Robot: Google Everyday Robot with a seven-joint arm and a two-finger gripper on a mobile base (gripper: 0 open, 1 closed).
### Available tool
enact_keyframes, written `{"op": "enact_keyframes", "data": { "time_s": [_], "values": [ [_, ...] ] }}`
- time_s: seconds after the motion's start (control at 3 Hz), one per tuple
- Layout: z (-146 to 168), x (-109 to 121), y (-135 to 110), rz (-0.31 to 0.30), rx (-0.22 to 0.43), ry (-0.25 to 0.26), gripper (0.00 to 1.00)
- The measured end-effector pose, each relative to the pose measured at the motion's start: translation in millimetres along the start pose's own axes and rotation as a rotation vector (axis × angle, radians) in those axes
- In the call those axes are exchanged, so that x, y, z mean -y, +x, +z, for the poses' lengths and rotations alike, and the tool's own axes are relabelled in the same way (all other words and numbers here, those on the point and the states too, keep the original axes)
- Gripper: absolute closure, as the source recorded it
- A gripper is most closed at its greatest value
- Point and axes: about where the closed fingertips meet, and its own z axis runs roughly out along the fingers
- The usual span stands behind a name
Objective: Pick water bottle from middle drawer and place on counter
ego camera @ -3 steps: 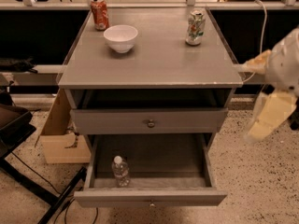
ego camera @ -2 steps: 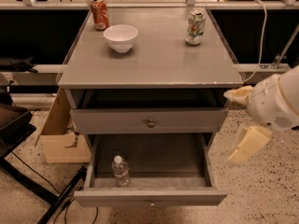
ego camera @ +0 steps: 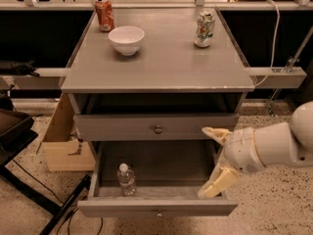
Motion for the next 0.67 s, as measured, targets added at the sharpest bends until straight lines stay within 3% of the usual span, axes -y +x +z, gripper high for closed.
{"op": "enact_keyframes", "data": {
  "time_s": [0.33,0.67],
  "values": [
    [44.2,-11.1,21.7,0.043,0.101,-0.019,0.00],
    [48.4,-10.1,22.4,0.044,0.107,-0.022,0.00]
  ]
}}
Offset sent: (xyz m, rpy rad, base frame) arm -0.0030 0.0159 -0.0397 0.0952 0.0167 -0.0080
